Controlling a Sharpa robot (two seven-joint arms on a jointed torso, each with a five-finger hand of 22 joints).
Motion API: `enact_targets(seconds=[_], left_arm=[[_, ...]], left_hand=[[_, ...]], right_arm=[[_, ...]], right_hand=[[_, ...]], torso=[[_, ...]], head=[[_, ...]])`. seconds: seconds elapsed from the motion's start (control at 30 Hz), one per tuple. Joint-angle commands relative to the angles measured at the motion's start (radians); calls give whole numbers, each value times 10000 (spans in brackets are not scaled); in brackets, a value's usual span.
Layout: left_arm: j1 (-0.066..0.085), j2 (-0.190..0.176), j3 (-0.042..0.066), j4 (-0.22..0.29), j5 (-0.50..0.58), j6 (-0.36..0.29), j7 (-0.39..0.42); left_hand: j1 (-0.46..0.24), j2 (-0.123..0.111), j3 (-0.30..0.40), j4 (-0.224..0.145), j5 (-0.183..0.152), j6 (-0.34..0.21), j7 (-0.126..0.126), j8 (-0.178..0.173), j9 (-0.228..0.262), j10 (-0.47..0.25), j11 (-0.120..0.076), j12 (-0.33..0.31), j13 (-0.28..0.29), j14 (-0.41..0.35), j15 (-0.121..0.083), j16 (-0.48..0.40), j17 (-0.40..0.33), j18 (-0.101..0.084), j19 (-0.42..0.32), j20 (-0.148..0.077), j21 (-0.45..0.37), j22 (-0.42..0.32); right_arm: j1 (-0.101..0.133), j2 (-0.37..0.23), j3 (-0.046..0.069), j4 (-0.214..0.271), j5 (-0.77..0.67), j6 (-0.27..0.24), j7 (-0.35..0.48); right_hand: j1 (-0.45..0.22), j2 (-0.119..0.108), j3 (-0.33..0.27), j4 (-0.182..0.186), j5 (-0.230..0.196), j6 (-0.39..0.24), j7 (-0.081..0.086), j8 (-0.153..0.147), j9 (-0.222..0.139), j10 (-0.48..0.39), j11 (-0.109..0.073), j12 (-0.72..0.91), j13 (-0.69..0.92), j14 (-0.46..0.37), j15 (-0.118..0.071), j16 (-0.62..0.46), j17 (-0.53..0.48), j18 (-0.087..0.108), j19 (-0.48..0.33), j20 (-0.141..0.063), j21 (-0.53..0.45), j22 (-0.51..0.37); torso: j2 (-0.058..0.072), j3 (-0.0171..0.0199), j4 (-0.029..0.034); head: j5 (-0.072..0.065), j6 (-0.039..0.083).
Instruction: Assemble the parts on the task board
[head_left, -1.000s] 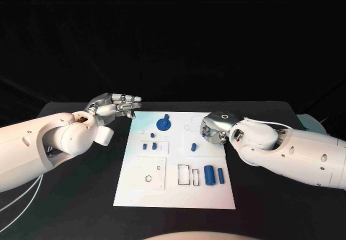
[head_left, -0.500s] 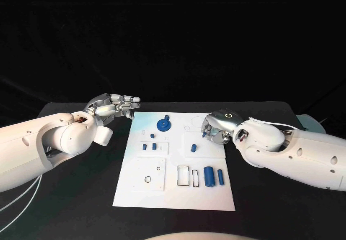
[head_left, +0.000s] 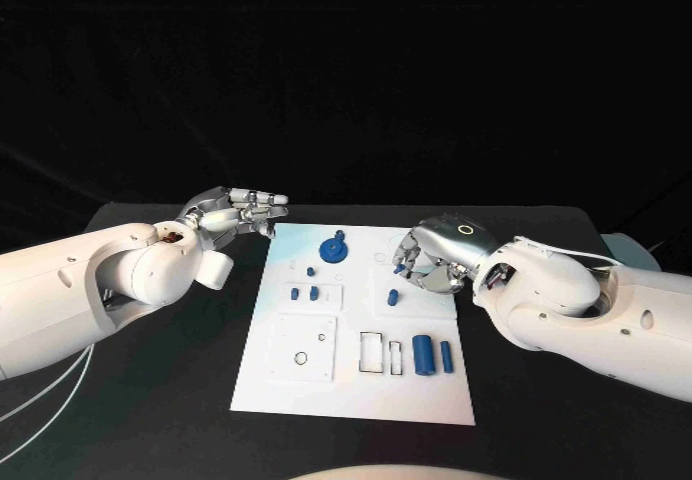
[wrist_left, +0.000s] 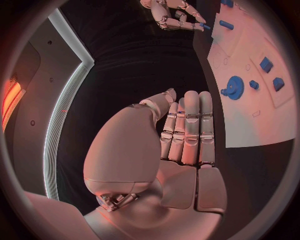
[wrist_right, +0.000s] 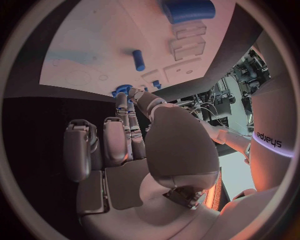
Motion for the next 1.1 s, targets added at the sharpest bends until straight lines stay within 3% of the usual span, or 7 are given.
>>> enact_targets(seconds=[0.03, 0.23, 0.3, 0.5, 0.83, 1.1], left_arm=[[1, 59, 4, -14, 45, 119, 2], [-3, 201, 2, -54, 45, 106, 12], [-3, 260, 2, -69, 45, 101, 14], [-2, 450, -1, -111, 45, 105, -5], [0, 624, -2, -115, 45, 134, -38], [1, 668, -2, -105, 45, 170, -68]], left_hand=[[27, 98, -49, -15, -23, -80, 13, -24, -13, -76, -4, 62, 13, -1, 42, 53, -11, 129, 67, -12, -42, -16], [37, 112, -54, -21, -23, -87, 16, -22, -11, -102, 0, 78, 14, -19, 46, 48, -18, 129, 64, -8, -55, -24], [37, 112, -54, -21, -23, -87, 16, -22, -11, -102, 0, 78, 14, -19, 46, 48, -18, 129, 64, -8, -55, -24], [34, 120, -59, -18, -23, -86, 17, -18, -9, -107, 2, 89, 17, -26, 49, 46, -21, 128, 62, -5, -62, -28], [32, 124, -64, -16, -24, -82, 16, -14, -7, -112, 3, 97, 18, -31, 51, 46, -24, 128, 61, -3, -67, -31], [32, 124, -64, -16, -24, -82, 16, -14, -7, -112, 3, 97, 18, -31, 51, 46, -24, 128, 61, -3, -67, -31]], right_arm=[[-13, 163, 8, 298, 142, -307, -42], [-145, 890, -37, 325, 159, -189, 24], [-236, 1120, -59, 250, 160, -132, 56], [-563, 1804, -138, -116, 160, 60, 138], [-1108, 2616, -220, -761, 126, 262, 174], [-1278, 2975, -236, -1111, 63, 365, 152]], right_hand=[[-56, 7, -25, 50, -69, 14, -18, -13, 260, 46, 8, -23, 12, 471, -51, 61, 10, -106, 114, -43, 49, 1562], [-70, 10, -28, 62, -77, 9, -17, -17, 262, 46, 8, -25, 14, 469, -51, 55, -1, -106, 112, -43, 46, 1562], [-77, 14, -28, 69, -80, 3, -16, -21, 263, 44, 9, -28, 15, 468, -51, 54, -5, -104, 108, -43, 39, 1558], [-93, 27, -28, 86, -84, -21, -10, -36, 264, 30, 13, -41, 16, 464, -49, 47, -23, -102, 103, -43, 31, 1556], [-121, 43, -31, 114, -84, -60, 2, -59, 266, 2, 25, -65, 17, 459, -43, 45, -39, -94, 85, -40, 0, 1540], [-149, 43, -42, 135, -86, -79, 11, -71, 269, -10, 33, -76, 19, 456, -37, 45, -47, -93, 82, -38, -5, 1540]], torso=[[5, 1, 3], [0, -30, 24], [15, -18, 20], [18, -19, 17], [21, -8, 2], [18, -14, 11]], head=[[182, 27], [597, -57], [762, -88], [1054, -201], [1344, -348], [1492, -484]])
